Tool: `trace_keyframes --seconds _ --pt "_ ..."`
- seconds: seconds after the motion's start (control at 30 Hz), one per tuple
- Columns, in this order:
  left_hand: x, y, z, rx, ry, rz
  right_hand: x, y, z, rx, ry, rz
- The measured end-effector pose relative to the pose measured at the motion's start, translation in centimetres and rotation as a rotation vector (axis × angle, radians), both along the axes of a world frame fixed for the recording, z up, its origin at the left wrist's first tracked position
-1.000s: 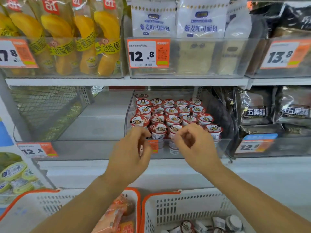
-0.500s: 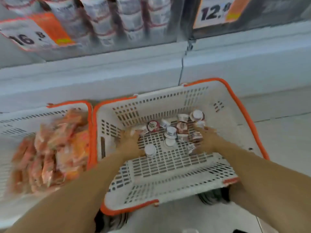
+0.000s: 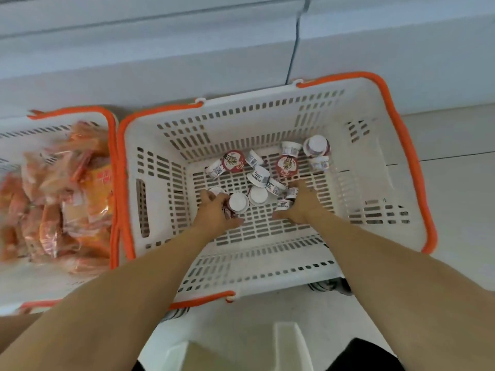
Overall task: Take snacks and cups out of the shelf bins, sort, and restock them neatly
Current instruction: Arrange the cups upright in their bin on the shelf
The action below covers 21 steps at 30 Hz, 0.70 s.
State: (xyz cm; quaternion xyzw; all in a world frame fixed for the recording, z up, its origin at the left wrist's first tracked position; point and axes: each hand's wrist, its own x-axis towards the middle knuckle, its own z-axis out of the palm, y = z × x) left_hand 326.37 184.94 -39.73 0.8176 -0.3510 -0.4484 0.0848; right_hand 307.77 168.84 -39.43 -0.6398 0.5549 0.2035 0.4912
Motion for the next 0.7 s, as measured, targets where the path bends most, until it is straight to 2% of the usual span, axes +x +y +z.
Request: trace_keyframes --seconds 0.13,0.23,0.37,0.57,0.7 --pt "-1.0 -0.5 0.0 -0.070 -0.027 0.077 0.6 0.4 -0.2 -0.030 0.040 -0.036" --pt "-1.4 -0.2 0.3 -0.098 -0.046 -0.014 -0.2 0.0 0.7 0.101 0.076 0.035" --pt "-1.7 1.0 0.4 -0.110 -0.027 -0.107 -1.2 -0.4 2.6 0.298 0.131 0.234" --pt "-2.7 1.1 0.8 -0.014 0.090 -0.168 -1.7 -0.4 4.1 0.495 0.037 0.270" --pt "-4.1 0.2 -0.2 0.134 -0.061 -0.374 -1.9 0.0 4.8 0.526 0.059 0.298"
